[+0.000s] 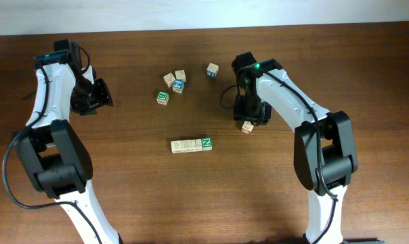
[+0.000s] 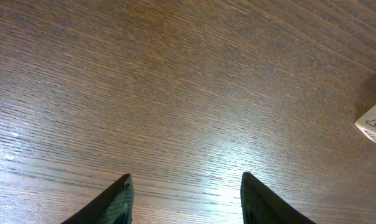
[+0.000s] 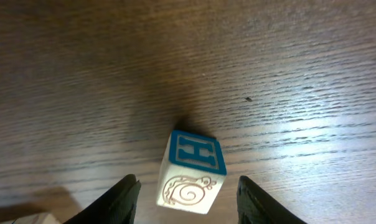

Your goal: Rotate 5 blocks

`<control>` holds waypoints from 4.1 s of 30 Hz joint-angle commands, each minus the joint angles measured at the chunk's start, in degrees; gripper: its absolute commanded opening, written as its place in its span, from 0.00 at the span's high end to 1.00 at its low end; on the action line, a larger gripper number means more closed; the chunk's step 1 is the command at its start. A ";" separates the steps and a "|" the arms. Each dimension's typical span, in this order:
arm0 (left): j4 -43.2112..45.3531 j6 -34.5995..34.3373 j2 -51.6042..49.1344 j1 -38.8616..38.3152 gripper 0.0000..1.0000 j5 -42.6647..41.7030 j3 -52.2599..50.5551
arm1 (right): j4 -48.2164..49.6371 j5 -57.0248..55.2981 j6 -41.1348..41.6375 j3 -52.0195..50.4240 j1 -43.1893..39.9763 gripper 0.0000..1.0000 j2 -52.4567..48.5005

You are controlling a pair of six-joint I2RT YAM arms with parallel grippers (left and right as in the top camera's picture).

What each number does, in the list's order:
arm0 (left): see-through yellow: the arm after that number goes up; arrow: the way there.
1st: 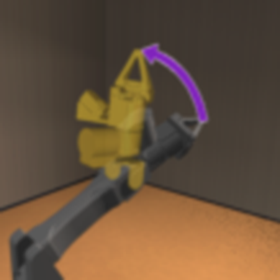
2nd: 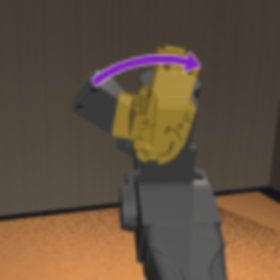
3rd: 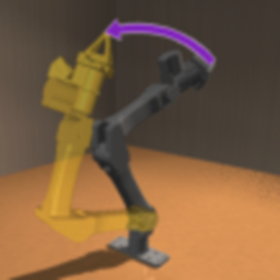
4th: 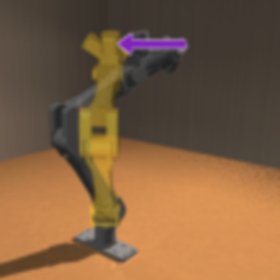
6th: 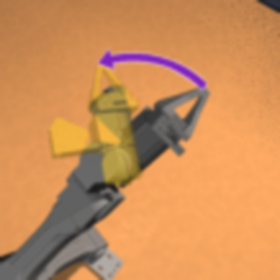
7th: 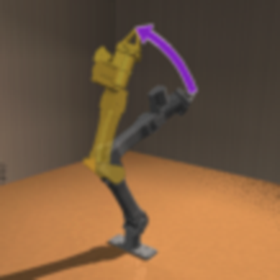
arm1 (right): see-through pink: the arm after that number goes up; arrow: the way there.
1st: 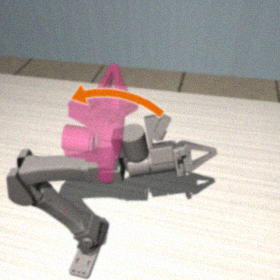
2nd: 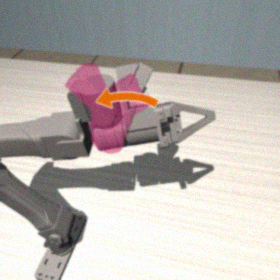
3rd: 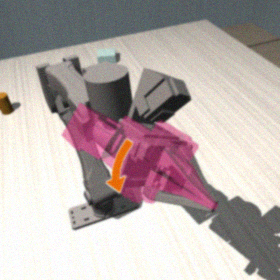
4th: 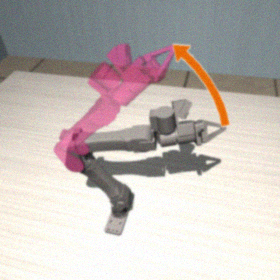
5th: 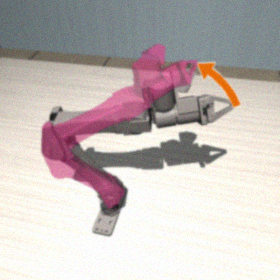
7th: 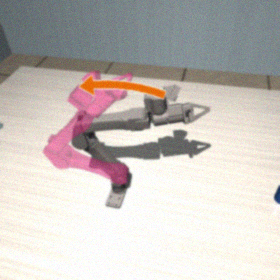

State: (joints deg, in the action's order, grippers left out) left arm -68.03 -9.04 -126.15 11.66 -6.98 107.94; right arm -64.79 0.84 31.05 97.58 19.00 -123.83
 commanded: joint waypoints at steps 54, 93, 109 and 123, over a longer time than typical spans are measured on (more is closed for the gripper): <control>1.36 -0.52 -0.70 0.07 0.49 2.34 0.96 | 9.16 8.41 -9.84 -11.32 8.92 0.91 2.54; -17.79 5.07 2.93 -0.85 0.95 -7.26 19.58 | -6.08 21.14 -17.90 7.04 -7.26 0.88 13.70; -19.34 -0.83 30.62 -6.43 1.00 -5.68 1.81 | -20.24 30.91 -34.69 3.78 -16.02 0.95 22.47; 26.18 -4.68 33.07 -11.21 1.00 -19.93 -48.43 | 22.53 41.53 -24.17 -29.59 -14.49 0.95 22.10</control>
State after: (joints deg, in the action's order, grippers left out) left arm -45.52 -12.60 -92.49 2.83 -25.06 63.40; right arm -46.28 42.48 0.97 70.13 3.42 -101.86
